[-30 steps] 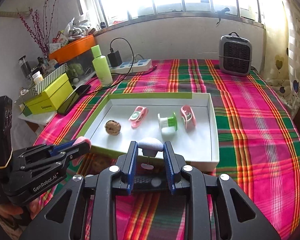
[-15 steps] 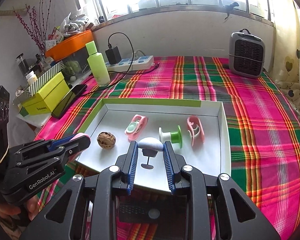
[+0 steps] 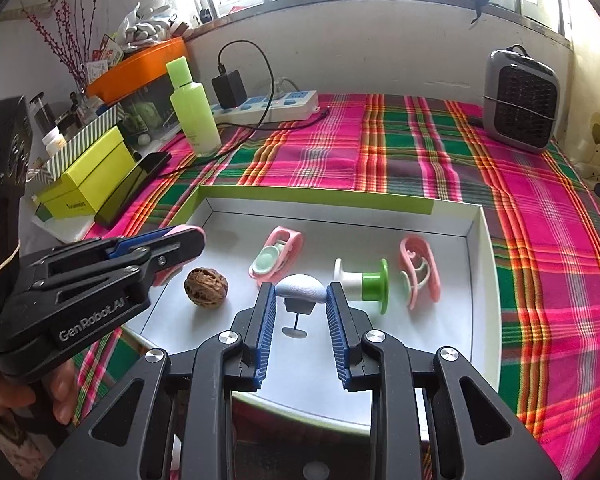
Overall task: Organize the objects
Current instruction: 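Lower the pink clip into the tray with the left tool while the right tool sets the knob down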
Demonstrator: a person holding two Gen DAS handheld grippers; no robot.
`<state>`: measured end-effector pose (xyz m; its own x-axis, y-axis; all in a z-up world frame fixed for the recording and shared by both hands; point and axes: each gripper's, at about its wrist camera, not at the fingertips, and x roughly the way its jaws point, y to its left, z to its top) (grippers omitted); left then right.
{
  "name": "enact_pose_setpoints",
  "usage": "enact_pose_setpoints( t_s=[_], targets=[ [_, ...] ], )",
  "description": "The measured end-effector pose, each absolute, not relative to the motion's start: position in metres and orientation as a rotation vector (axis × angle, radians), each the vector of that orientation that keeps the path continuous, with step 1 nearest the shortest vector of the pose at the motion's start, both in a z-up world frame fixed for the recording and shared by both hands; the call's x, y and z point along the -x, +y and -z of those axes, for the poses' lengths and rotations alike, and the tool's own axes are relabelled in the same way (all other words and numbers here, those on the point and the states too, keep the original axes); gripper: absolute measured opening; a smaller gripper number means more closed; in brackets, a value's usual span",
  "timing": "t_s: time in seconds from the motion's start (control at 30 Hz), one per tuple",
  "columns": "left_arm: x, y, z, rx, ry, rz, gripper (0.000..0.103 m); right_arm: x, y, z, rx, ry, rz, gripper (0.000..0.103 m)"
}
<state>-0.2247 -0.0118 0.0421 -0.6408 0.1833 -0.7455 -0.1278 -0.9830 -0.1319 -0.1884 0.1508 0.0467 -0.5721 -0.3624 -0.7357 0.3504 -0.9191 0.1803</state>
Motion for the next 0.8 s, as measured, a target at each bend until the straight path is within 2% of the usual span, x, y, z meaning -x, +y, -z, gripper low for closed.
enact_pose_setpoints(
  t_s=[0.8],
  targets=[
    [0.264, -0.008, -0.019, 1.324, -0.067, -2.686, 0.016, 0.228, 0.141, -0.027, -1.255, 0.053, 2.479, 0.027]
  ],
)
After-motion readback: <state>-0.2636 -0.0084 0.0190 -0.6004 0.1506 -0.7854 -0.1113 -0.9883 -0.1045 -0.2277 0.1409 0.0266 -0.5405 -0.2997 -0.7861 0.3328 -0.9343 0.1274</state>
